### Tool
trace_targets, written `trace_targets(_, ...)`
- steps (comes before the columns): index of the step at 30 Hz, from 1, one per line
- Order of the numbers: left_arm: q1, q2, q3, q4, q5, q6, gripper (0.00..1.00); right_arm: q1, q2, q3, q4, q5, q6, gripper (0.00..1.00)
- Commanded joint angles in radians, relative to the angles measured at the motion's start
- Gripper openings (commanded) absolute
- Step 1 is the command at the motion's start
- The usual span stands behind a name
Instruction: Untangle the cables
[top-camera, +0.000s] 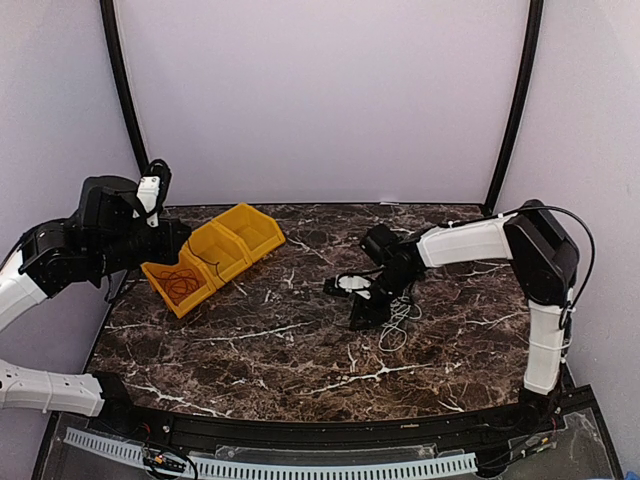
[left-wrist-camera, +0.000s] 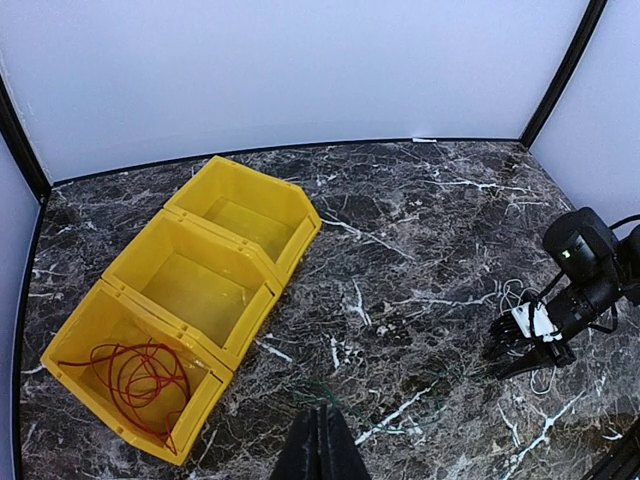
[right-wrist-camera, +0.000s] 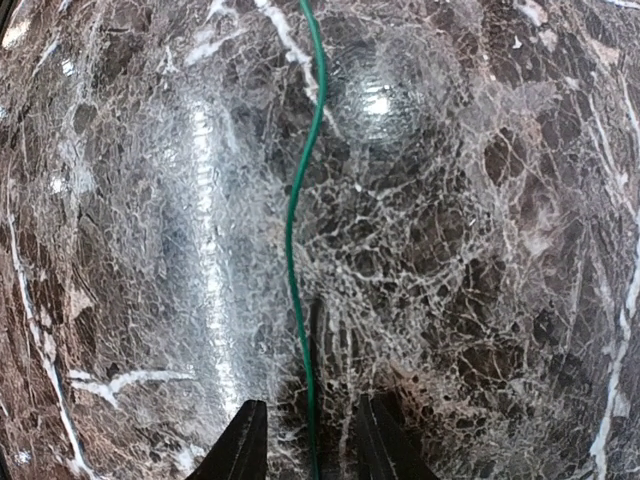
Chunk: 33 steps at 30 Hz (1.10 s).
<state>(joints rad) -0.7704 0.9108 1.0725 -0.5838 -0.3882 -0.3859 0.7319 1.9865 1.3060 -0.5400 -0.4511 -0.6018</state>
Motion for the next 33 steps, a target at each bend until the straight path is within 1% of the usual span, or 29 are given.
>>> trace_targets(1, 0.004, -0.022, 0.004, 0.010, -0.025, 0.015, 0.00, 0.011, 0.001, 0.005, -0.031, 0.025, -0.026, 0.33)
trace_targets(3, 0.005, -0.017, 0.014, 0.005, -0.050, 0.026, 0.00, 0.016, -0.002, -0.018, -0.028, 0.055, -0.039, 0.32)
trace_targets(7, 0.005, 0.008, 0.060, -0.020, -0.097, 0.056, 0.00, 0.020, -0.001, -0.054, -0.014, 0.136, -0.039, 0.21)
trace_targets(11, 0.016, 0.053, 0.157, -0.061, -0.164, 0.114, 0.00, 0.020, -0.011, -0.102, -0.013, 0.183, -0.054, 0.15)
trace_targets(14, 0.045, 0.089, 0.258, -0.092, -0.200, 0.177, 0.00, 0.018, -0.034, -0.152, -0.007, 0.220, -0.064, 0.13)
trace_targets(20, 0.101, 0.143, 0.409, -0.112, -0.228, 0.274, 0.00, -0.004, -0.102, -0.247, 0.012, 0.264, -0.067, 0.16)
trace_targets(24, 0.128, 0.172, 0.513, -0.136, -0.301, 0.340, 0.00, -0.045, -0.138, -0.302, 0.010, 0.285, -0.073, 0.19)
trace_targets(26, 0.147, 0.180, 0.564, -0.138, -0.329, 0.371, 0.00, -0.075, -0.156, -0.327, 0.004, 0.286, -0.078, 0.22)
trace_targets(27, 0.153, 0.189, 0.594, -0.138, -0.330, 0.391, 0.00, -0.090, -0.165, -0.339, 0.001, 0.286, -0.081, 0.24)
trace_targets(29, 0.164, 0.211, 0.629, -0.146, -0.333, 0.430, 0.00, -0.115, -0.181, -0.364, -0.008, 0.294, -0.096, 0.29)
trace_targets(33, 0.170, 0.224, 0.653, -0.119, -0.422, 0.452, 0.00, -0.153, -0.212, -0.398, -0.017, 0.311, -0.108, 0.30)
